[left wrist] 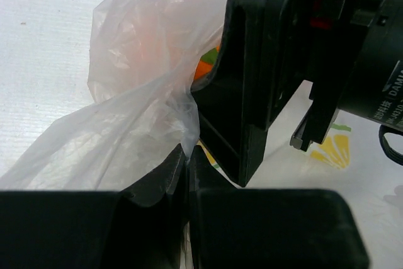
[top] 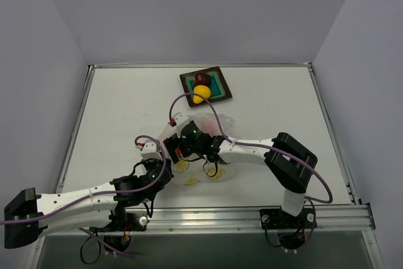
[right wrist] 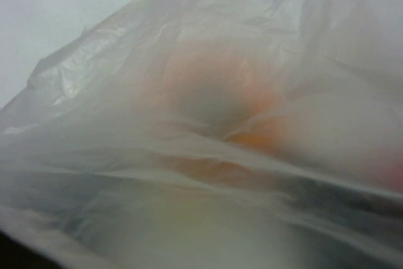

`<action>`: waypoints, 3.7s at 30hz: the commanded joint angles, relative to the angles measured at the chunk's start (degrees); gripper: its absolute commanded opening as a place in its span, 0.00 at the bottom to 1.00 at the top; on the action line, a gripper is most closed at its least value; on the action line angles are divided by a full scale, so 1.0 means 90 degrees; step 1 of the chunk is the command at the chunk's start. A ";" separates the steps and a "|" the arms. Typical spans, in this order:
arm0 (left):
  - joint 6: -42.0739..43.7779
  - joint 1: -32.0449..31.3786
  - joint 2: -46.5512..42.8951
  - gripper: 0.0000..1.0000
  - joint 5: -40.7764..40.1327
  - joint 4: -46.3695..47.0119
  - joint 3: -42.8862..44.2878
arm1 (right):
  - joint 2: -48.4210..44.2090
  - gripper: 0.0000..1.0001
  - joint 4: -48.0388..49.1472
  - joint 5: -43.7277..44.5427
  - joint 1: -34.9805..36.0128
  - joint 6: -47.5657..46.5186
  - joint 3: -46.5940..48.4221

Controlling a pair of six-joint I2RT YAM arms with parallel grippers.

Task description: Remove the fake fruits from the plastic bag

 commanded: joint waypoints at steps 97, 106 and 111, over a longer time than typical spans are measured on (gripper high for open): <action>0.0524 0.0802 0.0193 0.02 0.0223 -0.0709 0.0871 | 0.0136 0.97 0.0058 0.0529 -0.3747 0.0675 0.2041; 0.0573 0.0773 -0.0227 0.02 0.0223 -0.0513 0.0597 | 0.1335 0.79 0.0048 0.0254 -0.3825 0.0832 0.2673; 0.0709 0.0773 -0.0237 0.02 0.0184 -0.0649 0.0763 | 0.1756 0.75 0.0096 0.0285 -0.3845 0.0851 0.2831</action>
